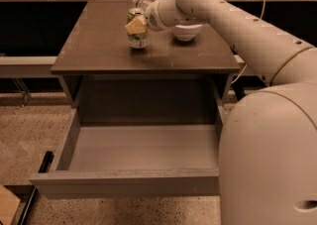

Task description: Pick 7up can from top drawer and place on counter

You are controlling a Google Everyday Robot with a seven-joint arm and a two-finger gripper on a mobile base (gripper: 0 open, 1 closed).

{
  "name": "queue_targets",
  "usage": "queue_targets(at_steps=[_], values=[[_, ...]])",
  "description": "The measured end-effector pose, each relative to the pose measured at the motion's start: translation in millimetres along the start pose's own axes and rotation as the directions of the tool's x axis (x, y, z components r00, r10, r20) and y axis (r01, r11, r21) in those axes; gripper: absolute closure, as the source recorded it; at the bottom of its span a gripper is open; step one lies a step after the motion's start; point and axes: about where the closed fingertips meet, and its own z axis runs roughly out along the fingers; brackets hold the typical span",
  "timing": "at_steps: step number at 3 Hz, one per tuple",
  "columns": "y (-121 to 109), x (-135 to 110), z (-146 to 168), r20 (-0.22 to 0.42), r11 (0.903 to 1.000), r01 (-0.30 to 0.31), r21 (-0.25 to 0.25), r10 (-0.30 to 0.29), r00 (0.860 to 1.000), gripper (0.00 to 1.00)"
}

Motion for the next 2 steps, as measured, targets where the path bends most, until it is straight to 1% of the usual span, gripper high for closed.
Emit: queue_targets(at_steps=[1, 2], values=[[2.0, 0.8, 2.8, -0.002, 1.0000, 0.000, -0.004, 0.000, 1.000, 0.00], [2.2, 0.9, 3.2, -0.002, 1.0000, 0.000, -0.005, 0.000, 1.000, 0.00]])
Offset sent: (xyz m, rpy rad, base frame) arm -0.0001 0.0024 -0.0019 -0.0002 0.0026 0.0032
